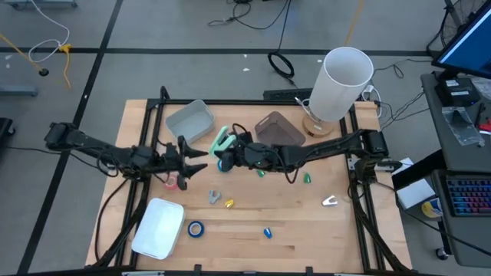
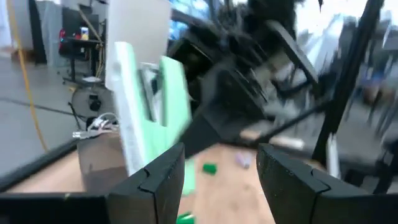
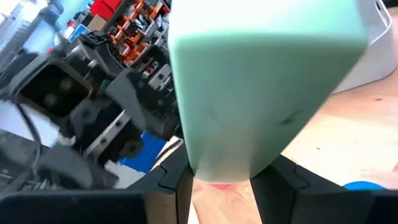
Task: Pick and place Stapler, Stapler remover, tape
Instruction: Put the light green stapler into the gray bin
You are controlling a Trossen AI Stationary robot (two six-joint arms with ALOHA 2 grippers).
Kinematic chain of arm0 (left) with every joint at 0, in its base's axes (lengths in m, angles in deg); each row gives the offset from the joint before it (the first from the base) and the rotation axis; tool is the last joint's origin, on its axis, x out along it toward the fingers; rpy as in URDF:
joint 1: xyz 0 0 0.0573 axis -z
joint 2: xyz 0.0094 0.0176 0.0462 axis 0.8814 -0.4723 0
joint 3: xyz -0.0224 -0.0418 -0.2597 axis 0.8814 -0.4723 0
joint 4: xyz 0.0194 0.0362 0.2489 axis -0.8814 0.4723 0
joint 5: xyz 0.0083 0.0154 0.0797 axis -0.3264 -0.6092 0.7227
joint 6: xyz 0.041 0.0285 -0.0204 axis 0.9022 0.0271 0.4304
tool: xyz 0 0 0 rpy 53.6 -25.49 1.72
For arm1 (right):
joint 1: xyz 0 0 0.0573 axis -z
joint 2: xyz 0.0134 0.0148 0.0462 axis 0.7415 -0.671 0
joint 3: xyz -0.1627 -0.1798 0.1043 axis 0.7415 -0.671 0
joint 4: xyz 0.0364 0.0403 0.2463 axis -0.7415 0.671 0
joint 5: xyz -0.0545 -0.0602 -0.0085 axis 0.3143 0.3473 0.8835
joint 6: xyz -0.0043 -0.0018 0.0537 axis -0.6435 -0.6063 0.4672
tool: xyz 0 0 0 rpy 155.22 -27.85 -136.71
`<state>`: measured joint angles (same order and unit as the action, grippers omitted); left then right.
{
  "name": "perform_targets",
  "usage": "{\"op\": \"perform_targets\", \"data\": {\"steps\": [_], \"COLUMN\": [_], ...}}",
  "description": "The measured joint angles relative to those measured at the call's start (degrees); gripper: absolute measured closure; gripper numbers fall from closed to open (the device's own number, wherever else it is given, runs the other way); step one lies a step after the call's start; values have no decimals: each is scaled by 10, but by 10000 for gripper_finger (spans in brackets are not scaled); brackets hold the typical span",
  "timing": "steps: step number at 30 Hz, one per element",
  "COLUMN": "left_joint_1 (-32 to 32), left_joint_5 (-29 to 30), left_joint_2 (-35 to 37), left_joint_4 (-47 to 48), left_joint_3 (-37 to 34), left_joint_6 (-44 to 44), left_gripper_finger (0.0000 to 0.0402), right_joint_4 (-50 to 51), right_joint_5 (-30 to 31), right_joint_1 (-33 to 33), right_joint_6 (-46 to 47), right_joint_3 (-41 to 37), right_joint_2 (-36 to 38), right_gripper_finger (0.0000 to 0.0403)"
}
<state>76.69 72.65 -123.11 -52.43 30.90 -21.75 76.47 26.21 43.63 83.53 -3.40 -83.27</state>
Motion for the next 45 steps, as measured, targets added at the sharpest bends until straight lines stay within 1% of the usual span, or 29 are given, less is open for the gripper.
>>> {"op": "perform_targets", "data": {"steps": [3, 8, 13, 15, 18, 20, 23, 27, 30, 32, 34, 39, 42, 45], "left_joint_1": [20, 54, 88, 101, 119, 129, 146, 163, 170, 174, 180, 190, 190, 190], "left_joint_5": [27, 117, 211, 231, 255, 281, 342, 448, 505, 526, 535, 564, 610, 671], "left_joint_2": [-12, -31, -51, -63, -83, -102, -136, -188, -228, -253, -278, -329, -356, -372], "left_joint_4": [57, 113, 115, 115, 116, 116, 116, 114, 114, 114, 115, 115, 114, 115], "left_joint_3": [23, 54, 65, 67, 73, 83, 111, 161, 196, 212, 225, 249, 268, 280], "left_joint_6": [53, 137, 174, 176, 175, 178, 212, 278, 318, 328, 333, 334, 357, 379], "left_gripper_finger": [202, 202, 202, 202, 202, 202, 202, 202, 202, 202, 202, 202, 202, 202], "right_joint_4": [4, 22, 18, 3, -29, -41, -44, -40, -39, -38, -40, -59, -64, -67], "right_joint_5": [0, -9, -15, -18, -48, -65, -86, -130, -144, -151, -151, -178, -180, -180], "right_joint_1": [2, 7, 17, 21, 31, 36, 42, 47, 50, 53, 56, 62, 61, 61], "right_joint_6": [22, 82, 117, 118, 126, 133, 137, 165, 166, 164, 163, 171, 179, 178], "right_joint_3": [1, 0, 0, 0, 0, 0, 0, 0, 0, 0, 0, 0, 0, 0], "right_joint_2": [1, 1, 1, 1, 1, 1, -3, -6, -6, -6, -6, -6, -6, -6], "right_gripper_finger": [284, 275, 280, 281, 281, 281, 281, 281, 281, 281, 281, 281, 281, 281]}}
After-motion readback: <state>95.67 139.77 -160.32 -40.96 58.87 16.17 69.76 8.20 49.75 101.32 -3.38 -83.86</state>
